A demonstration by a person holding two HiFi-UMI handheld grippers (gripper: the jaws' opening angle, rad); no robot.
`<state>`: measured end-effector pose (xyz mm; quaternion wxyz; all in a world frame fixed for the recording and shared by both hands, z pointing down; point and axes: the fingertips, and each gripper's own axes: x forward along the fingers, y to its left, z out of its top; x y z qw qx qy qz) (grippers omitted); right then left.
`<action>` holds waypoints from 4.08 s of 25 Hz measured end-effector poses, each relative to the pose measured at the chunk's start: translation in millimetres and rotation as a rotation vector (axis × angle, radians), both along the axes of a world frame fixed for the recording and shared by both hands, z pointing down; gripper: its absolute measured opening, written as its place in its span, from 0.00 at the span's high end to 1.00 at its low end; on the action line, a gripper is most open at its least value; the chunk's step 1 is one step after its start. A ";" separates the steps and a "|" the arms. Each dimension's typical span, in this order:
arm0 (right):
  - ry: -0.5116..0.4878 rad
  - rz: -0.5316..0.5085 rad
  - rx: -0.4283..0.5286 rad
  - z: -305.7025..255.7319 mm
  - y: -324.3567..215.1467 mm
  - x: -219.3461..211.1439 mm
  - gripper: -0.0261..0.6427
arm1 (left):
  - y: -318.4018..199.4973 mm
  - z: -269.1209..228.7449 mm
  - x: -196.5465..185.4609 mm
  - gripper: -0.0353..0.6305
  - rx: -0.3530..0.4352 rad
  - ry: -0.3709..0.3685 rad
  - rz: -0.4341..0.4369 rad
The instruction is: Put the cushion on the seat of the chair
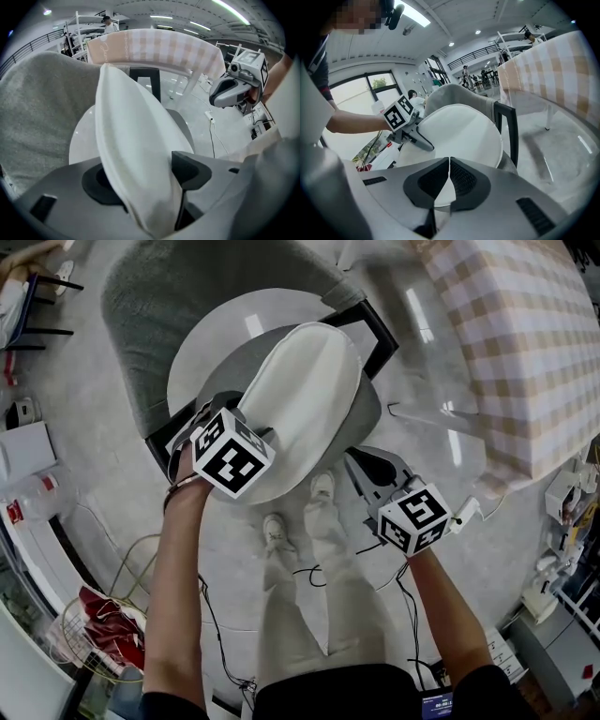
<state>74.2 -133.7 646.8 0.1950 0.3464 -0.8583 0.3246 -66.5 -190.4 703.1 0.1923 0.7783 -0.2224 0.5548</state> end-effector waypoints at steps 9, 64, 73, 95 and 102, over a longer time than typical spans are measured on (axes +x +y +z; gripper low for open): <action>-0.004 -0.017 -0.026 13.3 -0.5 -3.8 0.93 | -13.0 11.0 -10.0 0.46 0.075 -0.070 -0.016; 0.024 -0.160 -0.114 85.8 -13.3 -20.2 0.93 | -63.2 92.8 -29.5 0.24 0.220 -0.227 -0.124; 0.025 -0.150 -0.113 87.0 -19.0 -22.2 0.93 | -59.2 90.8 -28.6 0.24 0.184 -0.208 -0.126; 0.172 -0.193 0.010 109.5 -104.3 -29.6 0.93 | -40.1 63.4 -29.4 0.94 0.229 -0.092 -0.188; 0.266 -0.136 -0.010 141.2 -142.3 -25.5 0.93 | -28.8 63.6 -32.5 0.94 0.222 -0.078 -0.203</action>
